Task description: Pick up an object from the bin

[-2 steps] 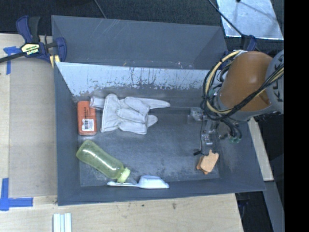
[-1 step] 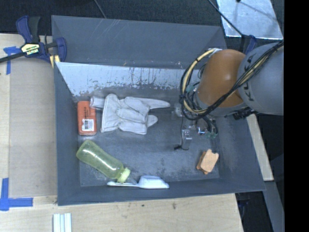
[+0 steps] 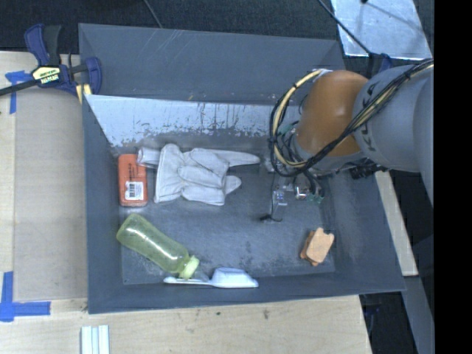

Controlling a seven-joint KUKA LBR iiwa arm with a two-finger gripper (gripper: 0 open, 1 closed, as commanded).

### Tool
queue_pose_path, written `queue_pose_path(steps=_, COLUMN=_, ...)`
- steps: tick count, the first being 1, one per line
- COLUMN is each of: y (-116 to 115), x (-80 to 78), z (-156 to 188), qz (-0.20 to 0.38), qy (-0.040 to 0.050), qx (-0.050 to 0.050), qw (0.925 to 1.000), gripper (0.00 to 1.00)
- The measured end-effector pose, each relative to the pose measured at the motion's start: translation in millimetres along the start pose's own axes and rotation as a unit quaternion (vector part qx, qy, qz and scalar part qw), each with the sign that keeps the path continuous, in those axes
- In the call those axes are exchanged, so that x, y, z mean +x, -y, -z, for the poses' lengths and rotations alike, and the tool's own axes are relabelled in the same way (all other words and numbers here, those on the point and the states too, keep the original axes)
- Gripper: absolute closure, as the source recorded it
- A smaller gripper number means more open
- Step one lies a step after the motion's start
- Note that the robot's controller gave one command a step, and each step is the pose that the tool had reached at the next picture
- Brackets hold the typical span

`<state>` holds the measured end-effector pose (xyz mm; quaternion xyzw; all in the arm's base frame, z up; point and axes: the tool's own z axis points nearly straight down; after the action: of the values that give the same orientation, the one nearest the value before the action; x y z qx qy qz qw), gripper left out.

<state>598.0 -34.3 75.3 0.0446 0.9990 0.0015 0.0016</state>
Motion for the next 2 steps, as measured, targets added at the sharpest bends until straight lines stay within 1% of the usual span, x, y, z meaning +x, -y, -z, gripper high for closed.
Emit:
queue_pose_path(steps=1, y=-42, x=-15.3, z=13, qz=0.063, qy=0.0004, qx=0.003, qw=0.998, gripper=0.0)
queue_pose_path(steps=2, y=-88, x=-15.4, z=15, qz=0.021, qy=0.0014, qx=0.001, qw=0.9998, gripper=0.0)
